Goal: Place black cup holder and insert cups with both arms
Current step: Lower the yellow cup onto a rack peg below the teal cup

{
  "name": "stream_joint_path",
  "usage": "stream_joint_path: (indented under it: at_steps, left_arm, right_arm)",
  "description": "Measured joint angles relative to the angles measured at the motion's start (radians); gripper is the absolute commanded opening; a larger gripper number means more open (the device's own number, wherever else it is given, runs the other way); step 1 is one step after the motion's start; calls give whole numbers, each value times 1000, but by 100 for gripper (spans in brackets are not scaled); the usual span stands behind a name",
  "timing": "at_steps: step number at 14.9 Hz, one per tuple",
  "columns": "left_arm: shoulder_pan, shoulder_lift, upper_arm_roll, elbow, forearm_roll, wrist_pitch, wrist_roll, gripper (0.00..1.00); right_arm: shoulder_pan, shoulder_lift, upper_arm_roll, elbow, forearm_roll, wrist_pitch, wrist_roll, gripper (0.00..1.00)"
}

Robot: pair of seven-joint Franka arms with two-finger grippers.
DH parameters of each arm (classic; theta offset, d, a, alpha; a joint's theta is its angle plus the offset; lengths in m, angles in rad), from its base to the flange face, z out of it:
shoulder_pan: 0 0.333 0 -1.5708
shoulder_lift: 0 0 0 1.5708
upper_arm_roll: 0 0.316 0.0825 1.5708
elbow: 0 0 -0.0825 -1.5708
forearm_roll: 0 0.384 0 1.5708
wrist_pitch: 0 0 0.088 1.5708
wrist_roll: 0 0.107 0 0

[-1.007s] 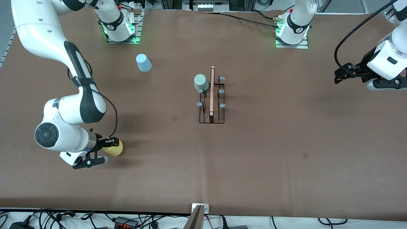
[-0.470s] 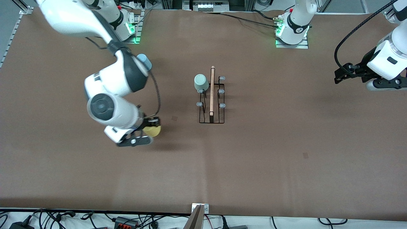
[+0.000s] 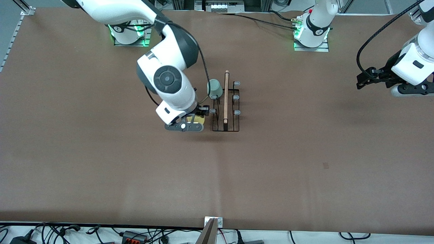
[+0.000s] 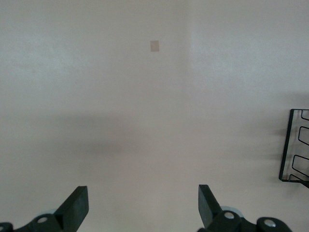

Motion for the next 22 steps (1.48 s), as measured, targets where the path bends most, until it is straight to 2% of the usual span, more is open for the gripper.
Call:
stream_joint_path:
  at_steps: [5, 9, 22]
  left_arm:
    - [0, 0, 0, 0, 0, 0, 0, 100]
    - [0, 0, 0, 0, 0, 0, 0, 100]
    - [1, 0, 1, 0, 0, 0, 0, 100]
  right_arm:
    - [19, 15, -1, 3, 54, 2, 41, 30]
    - [39, 50, -1, 3, 54, 63, 60, 30]
    - [67, 101, -5, 1, 53, 105, 80, 30]
